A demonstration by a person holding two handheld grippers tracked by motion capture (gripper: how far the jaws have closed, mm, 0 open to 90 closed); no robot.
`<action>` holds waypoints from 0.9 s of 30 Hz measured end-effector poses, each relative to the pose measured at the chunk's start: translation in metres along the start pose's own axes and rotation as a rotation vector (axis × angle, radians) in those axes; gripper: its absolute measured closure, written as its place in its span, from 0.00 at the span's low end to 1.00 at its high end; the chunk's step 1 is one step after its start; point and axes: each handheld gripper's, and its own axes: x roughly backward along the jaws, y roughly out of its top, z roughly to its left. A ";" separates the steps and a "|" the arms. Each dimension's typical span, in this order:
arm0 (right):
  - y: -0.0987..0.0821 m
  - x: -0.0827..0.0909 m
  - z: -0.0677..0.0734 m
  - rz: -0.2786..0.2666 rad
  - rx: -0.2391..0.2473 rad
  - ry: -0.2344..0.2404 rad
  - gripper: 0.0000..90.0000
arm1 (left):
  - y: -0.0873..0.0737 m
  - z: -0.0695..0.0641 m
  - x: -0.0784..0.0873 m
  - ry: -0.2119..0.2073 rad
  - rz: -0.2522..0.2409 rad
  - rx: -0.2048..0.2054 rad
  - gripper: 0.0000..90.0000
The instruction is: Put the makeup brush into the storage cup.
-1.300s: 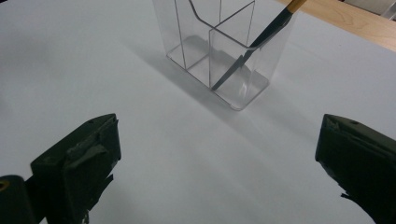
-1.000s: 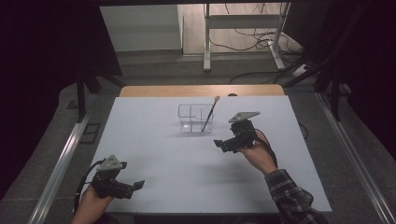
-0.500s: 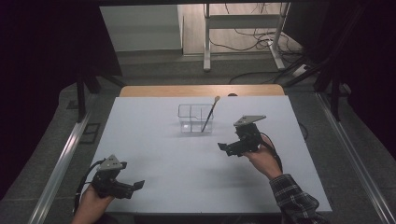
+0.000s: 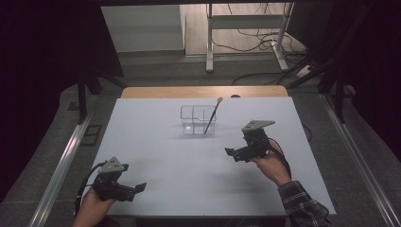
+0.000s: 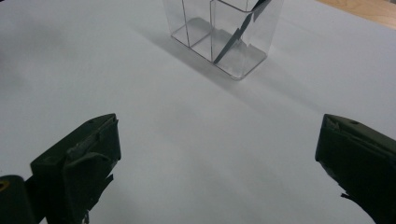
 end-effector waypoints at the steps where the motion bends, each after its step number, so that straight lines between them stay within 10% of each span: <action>1: -0.001 0.001 0.000 0.000 0.001 0.000 0.00 | 0.000 0.000 0.000 0.000 0.000 0.000 0.00; 27: -0.023 0.023 0.001 0.008 -0.006 -0.017 0.00 | 0.000 -0.001 0.000 0.000 0.002 -0.001 0.00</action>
